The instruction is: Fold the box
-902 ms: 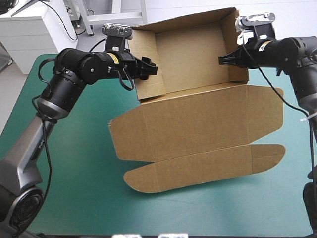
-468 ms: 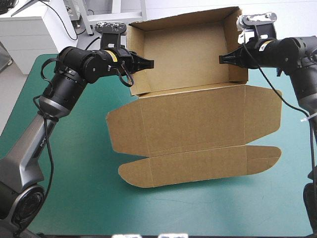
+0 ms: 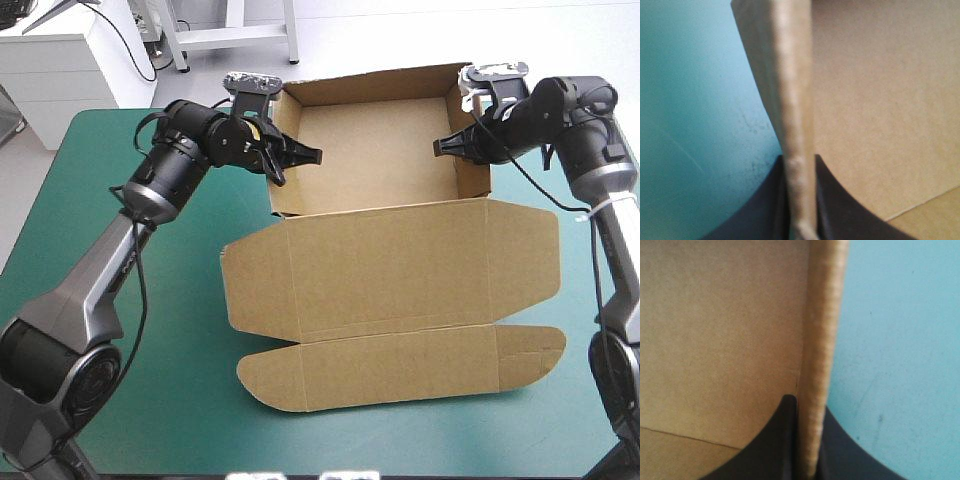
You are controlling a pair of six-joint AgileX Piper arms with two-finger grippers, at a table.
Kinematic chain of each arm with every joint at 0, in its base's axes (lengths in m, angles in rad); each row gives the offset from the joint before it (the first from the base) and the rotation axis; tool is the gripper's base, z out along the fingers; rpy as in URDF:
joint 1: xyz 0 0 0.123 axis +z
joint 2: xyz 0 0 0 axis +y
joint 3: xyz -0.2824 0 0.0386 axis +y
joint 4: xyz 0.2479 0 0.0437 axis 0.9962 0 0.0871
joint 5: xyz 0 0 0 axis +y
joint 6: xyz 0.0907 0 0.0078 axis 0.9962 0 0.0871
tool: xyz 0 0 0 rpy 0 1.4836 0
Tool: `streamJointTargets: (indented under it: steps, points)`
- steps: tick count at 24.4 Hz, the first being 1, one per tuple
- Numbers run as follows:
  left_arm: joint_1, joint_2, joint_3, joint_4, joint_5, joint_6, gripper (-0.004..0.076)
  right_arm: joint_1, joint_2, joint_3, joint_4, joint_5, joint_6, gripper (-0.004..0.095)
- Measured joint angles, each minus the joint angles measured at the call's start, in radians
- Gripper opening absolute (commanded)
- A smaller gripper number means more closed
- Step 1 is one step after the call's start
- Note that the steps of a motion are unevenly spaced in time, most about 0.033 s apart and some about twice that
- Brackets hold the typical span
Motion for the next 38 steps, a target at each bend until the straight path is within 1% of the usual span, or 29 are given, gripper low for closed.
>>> streamJointTargets:
  steps: [8, 14, 18, 19, 21, 23, 24, 25, 26, 28, 29, 30, 31, 32, 38]
  points:
    - [0.0, 0.154, 0.003, -0.005, 0.061, 0.021, -0.0006, -0.001, 0.17, 0.0, -0.012, 0.07, 0.007, -0.0015]
    - [0.001, 0.243, -0.002, -0.016, 0.098, 0.031, -0.0006, -0.001, 0.268, 0.0, -0.003, 0.088, 0.024, -0.0015]
    - [0.006, 0.267, -0.007, -0.019, 0.112, 0.045, -0.0004, -0.001, 0.283, 0.001, 0.002, 0.088, 0.028, -0.0015]
    - [0.006, 0.268, -0.007, -0.02, 0.111, 0.05, 0.0009, -0.001, 0.283, 0.001, 0.002, 0.088, 0.029, -0.0015]
    - [0.015, 0.27, -0.007, -0.034, 0.119, 0.062, 0.0068, -0.001, 0.283, 0.001, 0.002, 0.089, 0.029, -0.0011]
    - [0.028, 0.271, -0.008, -0.058, 0.13, 0.08, 0.0195, -0.001, 0.283, 0.001, 0.006, 0.089, 0.026, 0.0072]
    - [0.035, 0.273, -0.008, -0.071, 0.139, 0.098, 0.0295, 0.0, 0.283, 0.001, 0.01, 0.086, 0.013, 0.0176]
    - [0.042, 0.274, -0.008, -0.089, 0.148, 0.119, 0.0386, 0.0, 0.283, 0.001, 0.017, 0.081, -0.005, 0.0302]
    - [0.048, 0.275, -0.008, -0.11, 0.152, 0.139, 0.0477, 0.0, 0.283, 0.001, 0.028, 0.08, -0.017, 0.0452]
    - [0.055, 0.276, -0.008, -0.142, 0.151, 0.164, 0.0543, 0.001, 0.283, 0.001, 0.052, 0.08, -0.031, 0.0664]
    - [0.055, 0.276, -0.008, -0.147, 0.151, 0.168, 0.0574, 0.001, 0.283, 0.001, 0.061, 0.079, -0.034, 0.075]
    - [0.056, 0.276, -0.008, -0.151, 0.151, 0.171, 0.0584, 0.002, 0.283, 0.001, 0.068, 0.078, -0.035, 0.0816]
    - [0.056, 0.276, -0.008, -0.154, 0.151, 0.171, 0.0589, 0.002, 0.283, 0.001, 0.071, 0.078, -0.037, 0.086]
    - [0.056, 0.276, -0.008, -0.154, 0.151, 0.171, 0.0589, 0.002, 0.283, 0.001, 0.074, 0.078, -0.038, 0.0878]
    - [0.057, 0.276, -0.008, -0.157, 0.151, 0.172, 0.0588, 0.002, 0.283, 0.001, 0.074, 0.078, -0.039, 0.0881]
